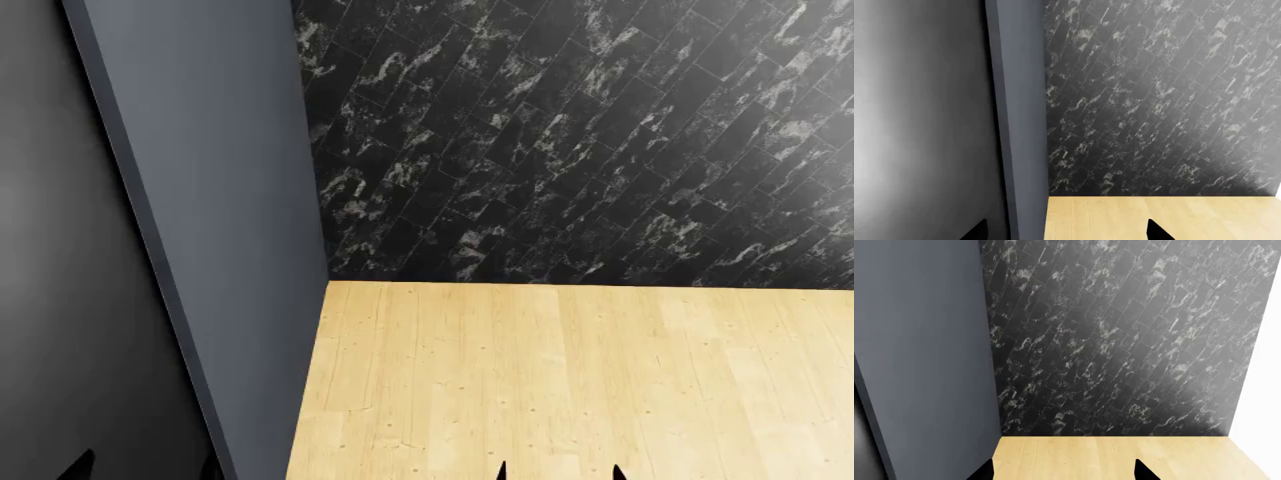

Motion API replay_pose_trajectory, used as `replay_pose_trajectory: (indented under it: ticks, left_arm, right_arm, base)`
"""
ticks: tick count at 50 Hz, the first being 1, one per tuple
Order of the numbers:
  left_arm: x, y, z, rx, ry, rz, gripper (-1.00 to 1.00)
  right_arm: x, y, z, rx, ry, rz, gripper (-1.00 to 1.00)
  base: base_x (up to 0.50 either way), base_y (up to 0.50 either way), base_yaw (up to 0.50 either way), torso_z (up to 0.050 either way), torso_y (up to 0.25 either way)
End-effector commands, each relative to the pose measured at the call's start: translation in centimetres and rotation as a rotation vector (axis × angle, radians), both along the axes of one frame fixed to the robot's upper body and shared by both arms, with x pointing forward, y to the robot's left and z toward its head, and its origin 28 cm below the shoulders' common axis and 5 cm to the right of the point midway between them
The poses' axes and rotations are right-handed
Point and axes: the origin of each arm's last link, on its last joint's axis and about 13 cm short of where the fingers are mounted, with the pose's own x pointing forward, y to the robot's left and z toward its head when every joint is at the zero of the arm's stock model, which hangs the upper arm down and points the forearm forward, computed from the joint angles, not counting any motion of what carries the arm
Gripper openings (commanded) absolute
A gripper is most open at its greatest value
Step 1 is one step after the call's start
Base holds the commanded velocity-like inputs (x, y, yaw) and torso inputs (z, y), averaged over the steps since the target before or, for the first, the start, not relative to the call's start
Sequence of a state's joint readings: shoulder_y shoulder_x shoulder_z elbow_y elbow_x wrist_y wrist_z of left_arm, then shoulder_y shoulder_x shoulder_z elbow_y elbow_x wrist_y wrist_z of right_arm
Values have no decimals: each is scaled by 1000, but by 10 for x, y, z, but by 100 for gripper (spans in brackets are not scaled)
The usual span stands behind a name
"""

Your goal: Close the fridge door

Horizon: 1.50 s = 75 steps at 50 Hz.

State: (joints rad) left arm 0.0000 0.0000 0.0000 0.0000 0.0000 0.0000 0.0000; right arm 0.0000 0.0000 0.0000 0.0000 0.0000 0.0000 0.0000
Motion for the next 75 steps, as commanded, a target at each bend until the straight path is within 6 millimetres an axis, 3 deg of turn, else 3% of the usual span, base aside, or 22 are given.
replay_pose_trajectory:
  ticks: [1, 8, 21, 36, 43, 75]
  left_arm:
    - [0, 0, 0, 0, 0, 0, 100]
    - [-11, -3, 1, 16, -14, 11, 100]
    - [-10, -1, 1, 27, -16, 5, 100]
    - [-9, -2, 1, 59, -20, 0, 100]
    - [-9, -2, 2, 57, -38, -6, 100]
    - [-10, -1, 3, 60, -46, -8, 100]
  right_arm:
    - [0, 0, 0, 0, 0, 0, 100]
    - [-11, 0, 1, -50, -14, 5, 100]
    - [-11, 3, 0, -69, -15, 4, 100]
    - [-9, 3, 0, -75, -18, 5, 100]
    - [-8, 4, 2, -76, -16, 6, 100]
    - [-9, 4, 5, -79, -21, 7, 100]
  base:
    - [0, 0, 0, 0, 0]
    - [0, 0, 0, 0, 0]
    - [0, 0, 0, 2, 0]
    - [0, 0, 0, 50, 0]
    - [0, 0, 0, 0, 0]
    - [500, 0, 0, 0, 0]
